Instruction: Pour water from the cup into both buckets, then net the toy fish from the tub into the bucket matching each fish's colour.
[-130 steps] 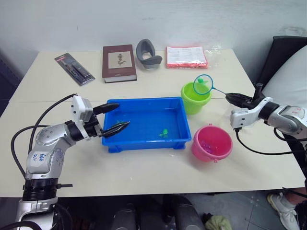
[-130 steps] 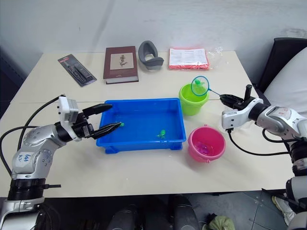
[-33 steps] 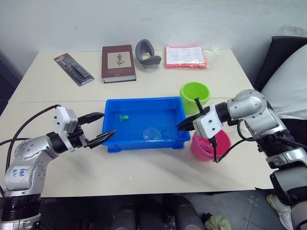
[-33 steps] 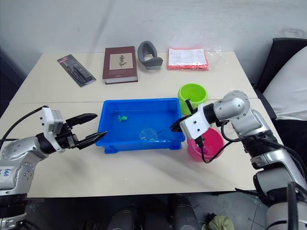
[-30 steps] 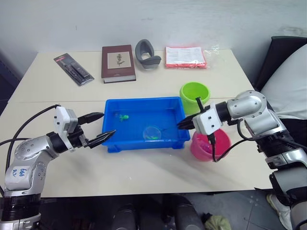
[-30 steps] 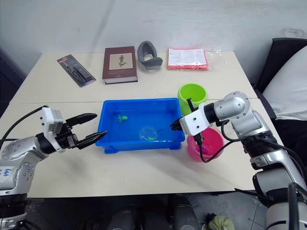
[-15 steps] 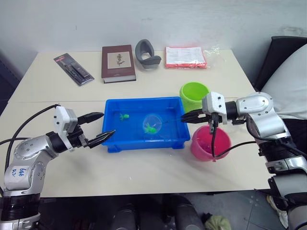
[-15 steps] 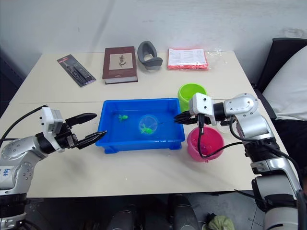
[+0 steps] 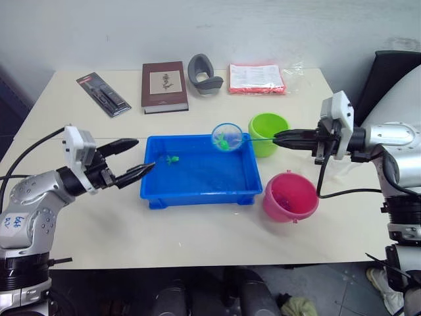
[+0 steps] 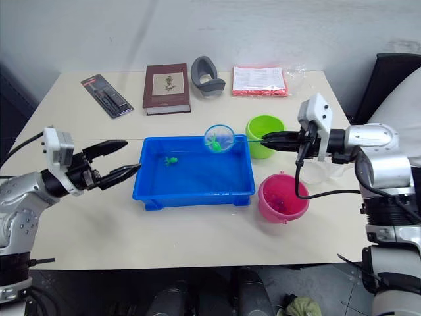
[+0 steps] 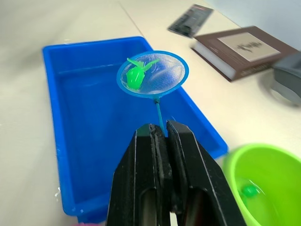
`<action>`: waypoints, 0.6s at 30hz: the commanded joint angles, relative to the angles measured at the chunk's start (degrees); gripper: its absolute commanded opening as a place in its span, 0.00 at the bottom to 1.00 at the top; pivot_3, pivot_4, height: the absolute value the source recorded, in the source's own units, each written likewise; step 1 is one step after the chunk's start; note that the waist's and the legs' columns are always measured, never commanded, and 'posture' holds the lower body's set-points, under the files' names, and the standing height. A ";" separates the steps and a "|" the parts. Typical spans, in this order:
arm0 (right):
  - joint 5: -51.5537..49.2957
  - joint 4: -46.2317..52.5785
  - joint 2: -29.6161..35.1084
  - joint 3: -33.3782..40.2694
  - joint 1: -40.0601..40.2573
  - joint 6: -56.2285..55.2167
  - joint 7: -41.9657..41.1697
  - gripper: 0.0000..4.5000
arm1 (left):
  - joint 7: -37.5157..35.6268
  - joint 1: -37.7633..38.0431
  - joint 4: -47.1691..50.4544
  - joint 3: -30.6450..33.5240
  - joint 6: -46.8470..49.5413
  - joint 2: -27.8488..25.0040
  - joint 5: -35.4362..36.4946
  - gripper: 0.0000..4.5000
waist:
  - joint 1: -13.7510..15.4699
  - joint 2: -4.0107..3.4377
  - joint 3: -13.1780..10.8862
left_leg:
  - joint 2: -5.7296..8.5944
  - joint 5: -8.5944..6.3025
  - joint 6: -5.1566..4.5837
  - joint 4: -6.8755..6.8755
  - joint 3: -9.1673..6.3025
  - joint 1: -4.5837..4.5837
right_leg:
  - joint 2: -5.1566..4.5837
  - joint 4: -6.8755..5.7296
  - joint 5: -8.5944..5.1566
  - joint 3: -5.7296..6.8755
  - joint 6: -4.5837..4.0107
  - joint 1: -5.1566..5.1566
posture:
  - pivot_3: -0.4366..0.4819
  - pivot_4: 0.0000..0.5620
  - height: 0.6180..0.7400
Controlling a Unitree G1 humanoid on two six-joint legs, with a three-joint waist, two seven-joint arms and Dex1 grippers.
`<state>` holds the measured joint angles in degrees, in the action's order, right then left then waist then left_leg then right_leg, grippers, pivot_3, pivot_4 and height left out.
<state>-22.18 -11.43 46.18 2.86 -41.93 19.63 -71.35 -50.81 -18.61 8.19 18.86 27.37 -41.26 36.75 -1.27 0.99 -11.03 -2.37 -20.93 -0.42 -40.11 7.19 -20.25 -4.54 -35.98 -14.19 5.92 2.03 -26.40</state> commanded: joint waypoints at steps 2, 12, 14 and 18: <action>4.76 -4.09 2.00 3.51 -1.65 -6.43 7.11 0.00 | 1.56 -3.43 0.53 -0.48 1.79 0.92 1.75 0.99 | -0.03 0.00 0.00 | 0.00 0.00 0.00 0.00 0.00 0.00 | 0.01 0.00 0.00 0.00 0.00 0.01 | 0.48 0.27 1.00; 25.05 -20.03 2.33 -1.98 -2.32 -36.18 24.19 0.00 | 0.45 -5.58 -1.92 -4.46 -0.15 2.61 -1.33 0.99 | -0.36 0.00 0.00 | -0.03 0.06 0.10 0.05 0.12 0.04 | 0.09 0.01 0.00 -0.09 0.00 -0.05 | 0.48 0.27 1.00; 28.02 -21.82 2.20 -2.97 -2.56 -40.97 27.71 0.00 | 0.04 -5.36 -2.31 -4.56 -0.71 2.53 -1.58 0.99 | -0.33 0.00 0.00 | -0.03 0.06 0.11 0.05 0.13 0.04 | 0.08 0.01 0.00 -0.10 0.01 -0.06 | 0.48 0.27 1.00; 38.24 -24.33 4.47 -6.47 -2.56 -52.69 36.85 0.00 | -0.63 -5.30 -2.81 -4.89 -1.62 2.33 -1.82 0.99 | -0.39 0.00 0.00 | -0.05 0.07 0.12 0.05 0.13 0.05 | 0.08 0.01 0.00 -0.12 0.00 -0.06 | 0.48 0.27 1.00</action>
<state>11.62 -35.40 48.32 -3.28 -43.60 -27.19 -39.52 -50.78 -23.37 5.27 13.43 27.05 -38.58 35.29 -1.67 0.99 -11.03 -2.41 -20.86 -0.30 -40.06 7.33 -20.21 -4.47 -35.98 -14.19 5.80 2.03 -26.46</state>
